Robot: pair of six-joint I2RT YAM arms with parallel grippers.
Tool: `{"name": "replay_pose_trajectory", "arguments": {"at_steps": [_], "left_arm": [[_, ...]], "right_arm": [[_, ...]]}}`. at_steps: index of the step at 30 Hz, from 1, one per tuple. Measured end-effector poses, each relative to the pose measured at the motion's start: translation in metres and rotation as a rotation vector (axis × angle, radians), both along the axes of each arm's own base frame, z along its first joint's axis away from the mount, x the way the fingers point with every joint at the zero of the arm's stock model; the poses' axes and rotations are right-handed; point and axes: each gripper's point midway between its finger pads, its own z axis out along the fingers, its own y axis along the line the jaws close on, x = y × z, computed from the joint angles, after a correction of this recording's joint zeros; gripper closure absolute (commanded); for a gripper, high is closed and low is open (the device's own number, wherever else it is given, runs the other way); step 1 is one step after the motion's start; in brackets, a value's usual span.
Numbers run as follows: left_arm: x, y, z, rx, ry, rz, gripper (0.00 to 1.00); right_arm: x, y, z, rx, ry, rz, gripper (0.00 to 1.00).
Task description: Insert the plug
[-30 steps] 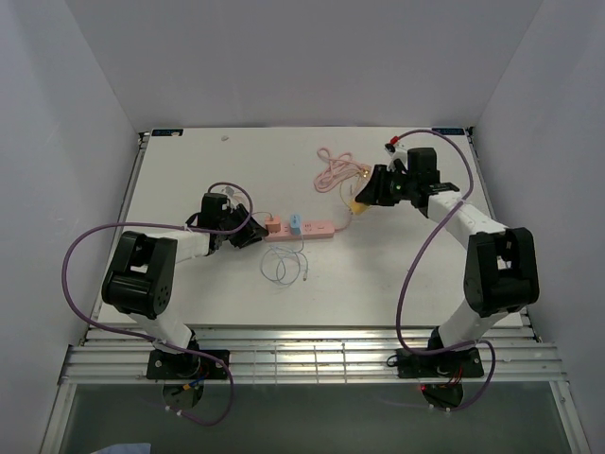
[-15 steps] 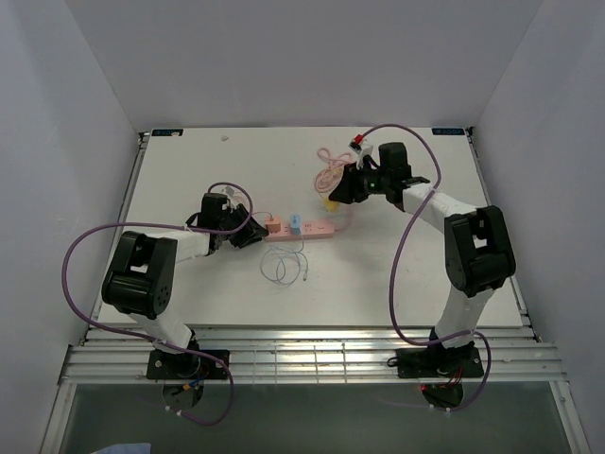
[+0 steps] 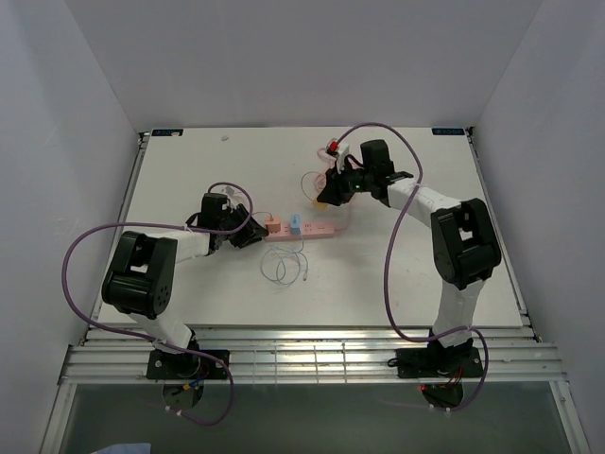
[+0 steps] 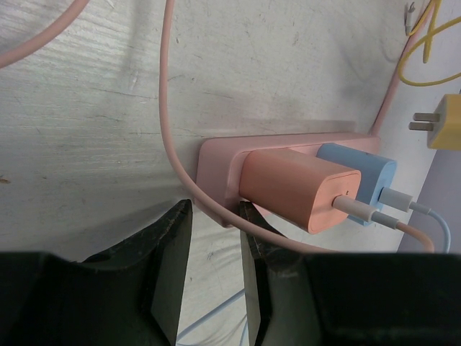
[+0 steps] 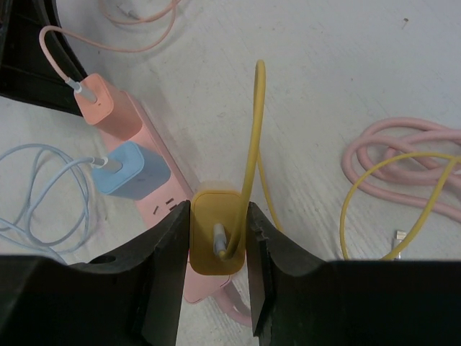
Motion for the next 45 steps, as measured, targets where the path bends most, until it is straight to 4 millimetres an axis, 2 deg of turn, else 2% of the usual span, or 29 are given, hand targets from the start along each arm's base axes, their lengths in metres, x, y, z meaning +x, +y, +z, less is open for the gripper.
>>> {"name": "replay_pose_trajectory", "arguments": {"at_steps": [14, 25, 33, 45], "left_arm": [[0.001, -0.001, 0.000, 0.001, -0.002, -0.012, 0.58], [0.001, -0.002, 0.000, -0.004, 0.001, -0.021, 0.58], [0.001, -0.003, -0.001, -0.005, 0.001, -0.026, 0.58], [0.002, -0.003, 0.000, -0.005, -0.002, -0.032, 0.58]], "right_arm": [[-0.025, 0.023, -0.019, -0.130, -0.140, 0.299, 0.92], [-0.044, 0.034, -0.028, -0.166, -0.165, 0.431, 0.92], [-0.043, 0.037, -0.022, -0.171, -0.203, 0.468, 0.92], [-0.041, 0.041, -0.030, -0.190, -0.222, 0.510, 0.92]]}}
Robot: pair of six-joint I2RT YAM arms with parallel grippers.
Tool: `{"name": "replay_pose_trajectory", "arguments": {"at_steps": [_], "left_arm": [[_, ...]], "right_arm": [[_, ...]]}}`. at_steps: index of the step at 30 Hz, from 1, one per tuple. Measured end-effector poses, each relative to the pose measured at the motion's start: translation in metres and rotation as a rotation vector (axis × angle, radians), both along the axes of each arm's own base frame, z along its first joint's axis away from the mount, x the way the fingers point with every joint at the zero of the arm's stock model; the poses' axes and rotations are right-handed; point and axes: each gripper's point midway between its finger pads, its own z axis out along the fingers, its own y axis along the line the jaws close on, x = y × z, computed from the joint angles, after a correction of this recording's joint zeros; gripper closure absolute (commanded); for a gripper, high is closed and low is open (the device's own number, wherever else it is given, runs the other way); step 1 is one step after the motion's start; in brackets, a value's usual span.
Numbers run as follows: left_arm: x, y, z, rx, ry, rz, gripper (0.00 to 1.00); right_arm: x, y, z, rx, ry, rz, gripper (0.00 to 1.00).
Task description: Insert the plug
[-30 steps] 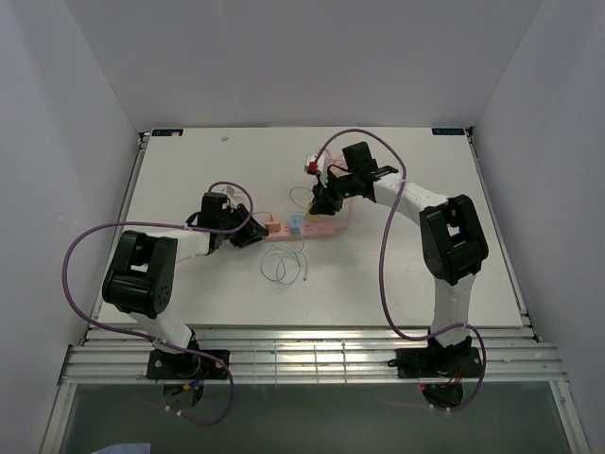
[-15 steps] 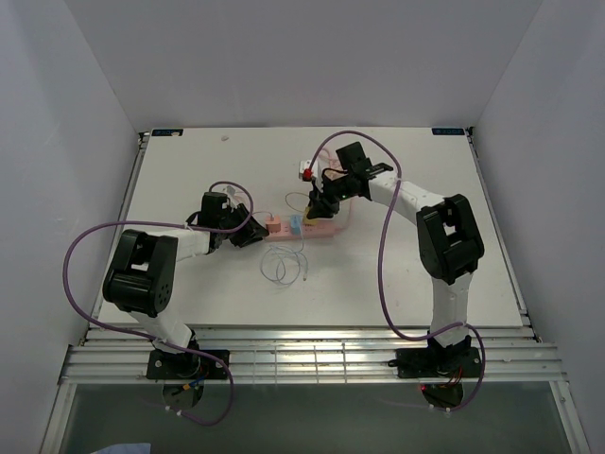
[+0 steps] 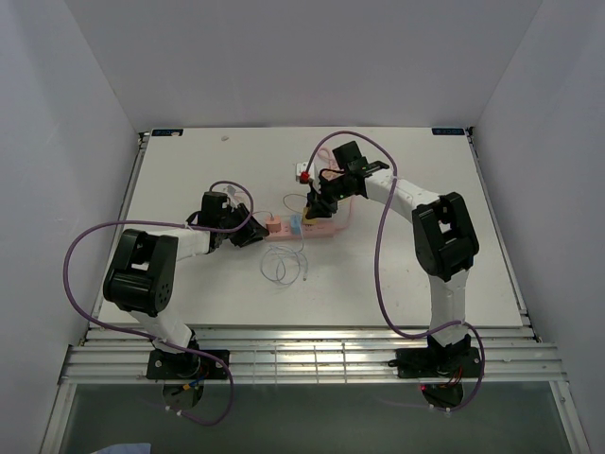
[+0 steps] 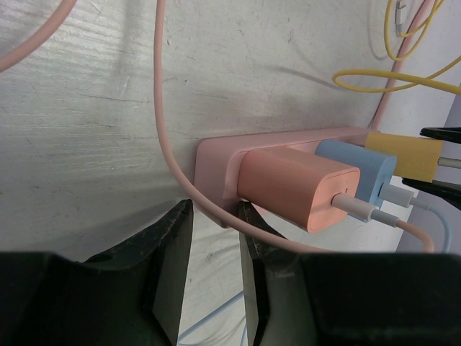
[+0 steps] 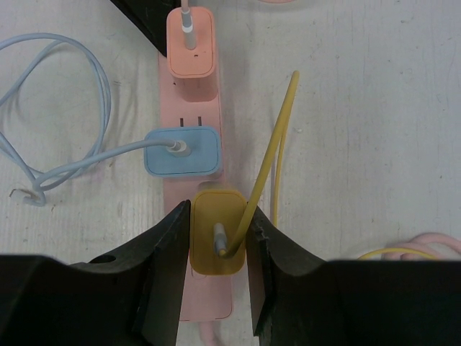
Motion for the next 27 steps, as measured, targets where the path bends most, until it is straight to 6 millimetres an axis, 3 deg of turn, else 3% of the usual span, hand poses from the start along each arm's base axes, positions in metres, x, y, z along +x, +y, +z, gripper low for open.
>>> {"name": "replay_pose_trajectory", "arguments": {"at_steps": [27], "left_arm": [[0.0001, -0.0002, -0.0003, 0.001, 0.000, -0.003, 0.59]], "right_arm": [[-0.0070, -0.0041, -0.0039, -0.032, -0.029, 0.059, 0.92]]}}
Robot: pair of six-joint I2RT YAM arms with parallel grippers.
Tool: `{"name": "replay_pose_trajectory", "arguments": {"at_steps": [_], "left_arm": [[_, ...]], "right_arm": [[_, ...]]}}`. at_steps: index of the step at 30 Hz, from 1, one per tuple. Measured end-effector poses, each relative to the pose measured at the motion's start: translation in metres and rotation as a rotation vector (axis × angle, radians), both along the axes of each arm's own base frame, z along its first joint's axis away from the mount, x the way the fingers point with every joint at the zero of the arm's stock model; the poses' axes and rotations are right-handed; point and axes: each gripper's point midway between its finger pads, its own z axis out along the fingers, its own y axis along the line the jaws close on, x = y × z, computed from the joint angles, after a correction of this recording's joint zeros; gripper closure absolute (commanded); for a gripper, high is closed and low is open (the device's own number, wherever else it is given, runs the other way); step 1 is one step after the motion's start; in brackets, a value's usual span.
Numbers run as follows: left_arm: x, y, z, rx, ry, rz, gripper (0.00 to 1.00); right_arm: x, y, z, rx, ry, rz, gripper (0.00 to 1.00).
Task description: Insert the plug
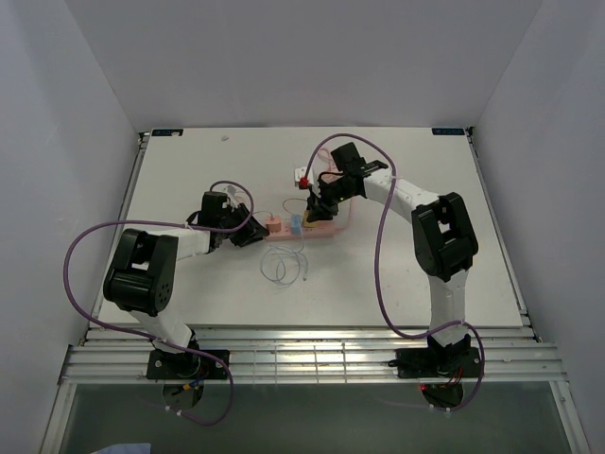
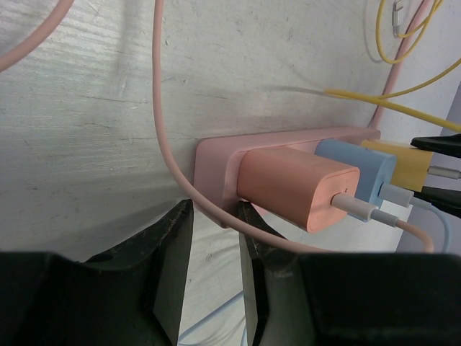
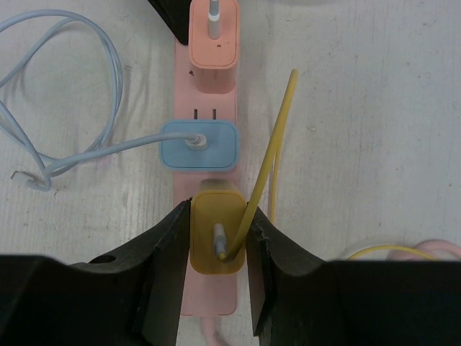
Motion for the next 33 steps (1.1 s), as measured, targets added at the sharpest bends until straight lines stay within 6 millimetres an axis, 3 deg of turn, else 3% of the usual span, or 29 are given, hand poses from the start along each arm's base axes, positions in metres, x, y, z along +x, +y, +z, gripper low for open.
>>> {"name": "replay_pose_trajectory", "arguments": {"at_steps": [33], "left_arm": [[0.001, -0.004, 0.000, -0.017, 0.019, -0.036, 0.63]], "right_arm": [[-0.006, 0.009, -0.013, -0.092, -0.130, 0.133, 0.92]]}}
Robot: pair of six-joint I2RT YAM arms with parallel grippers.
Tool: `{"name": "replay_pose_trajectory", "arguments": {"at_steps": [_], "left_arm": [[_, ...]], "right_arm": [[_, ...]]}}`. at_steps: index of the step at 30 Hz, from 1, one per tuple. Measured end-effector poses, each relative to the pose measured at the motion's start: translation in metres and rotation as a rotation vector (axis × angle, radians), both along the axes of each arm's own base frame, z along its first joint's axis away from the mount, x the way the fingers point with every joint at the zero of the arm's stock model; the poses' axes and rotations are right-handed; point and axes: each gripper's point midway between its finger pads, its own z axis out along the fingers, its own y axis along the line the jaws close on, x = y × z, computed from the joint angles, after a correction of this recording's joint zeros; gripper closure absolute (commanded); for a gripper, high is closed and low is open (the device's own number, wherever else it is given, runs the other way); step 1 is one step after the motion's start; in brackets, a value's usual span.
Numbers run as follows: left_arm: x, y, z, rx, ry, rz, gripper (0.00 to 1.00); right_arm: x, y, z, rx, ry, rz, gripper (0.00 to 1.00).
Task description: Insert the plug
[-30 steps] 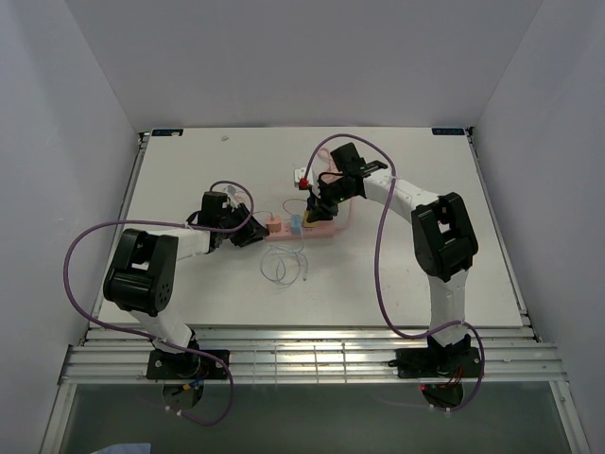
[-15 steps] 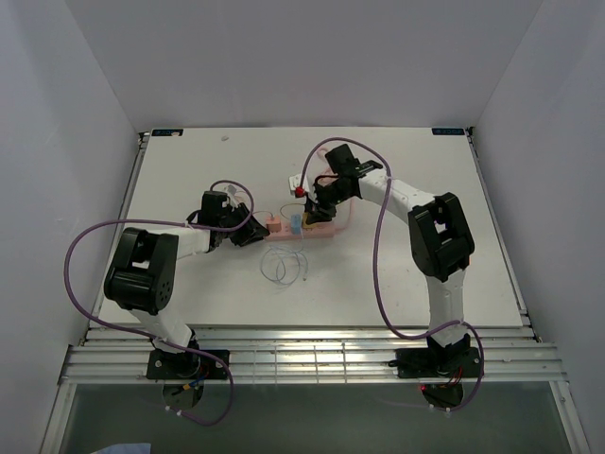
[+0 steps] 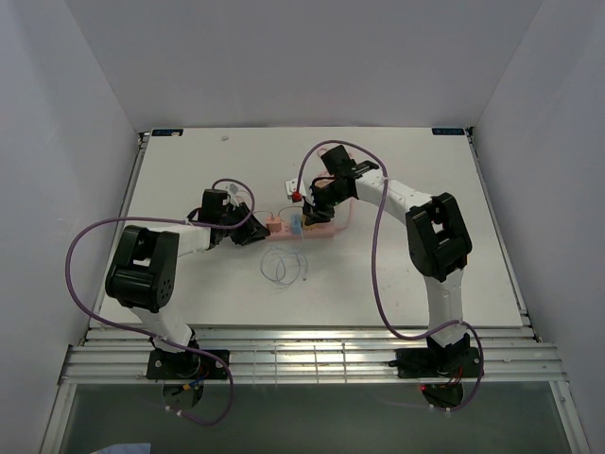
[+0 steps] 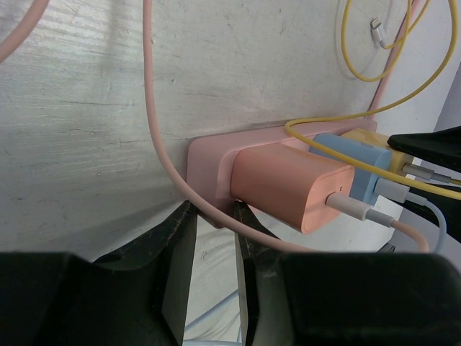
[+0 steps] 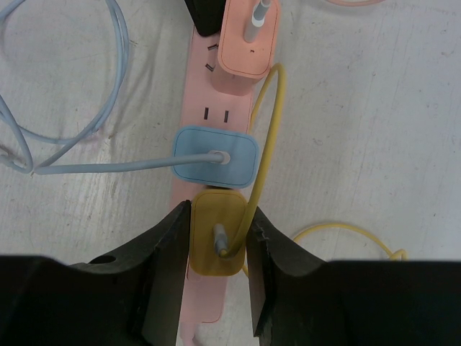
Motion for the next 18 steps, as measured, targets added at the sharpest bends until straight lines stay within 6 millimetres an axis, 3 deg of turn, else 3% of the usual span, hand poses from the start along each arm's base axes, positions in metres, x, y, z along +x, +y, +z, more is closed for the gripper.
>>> {"name": "replay_pose_trajectory", "arguments": {"at_steps": [18], "left_arm": [[0.0003, -0.0016, 0.0003, 0.018, 0.022, -0.013, 0.68]], "right_arm": [[0.0027, -0.0047, -0.0043, 0.008, -0.023, -0.020, 0.92]]}}
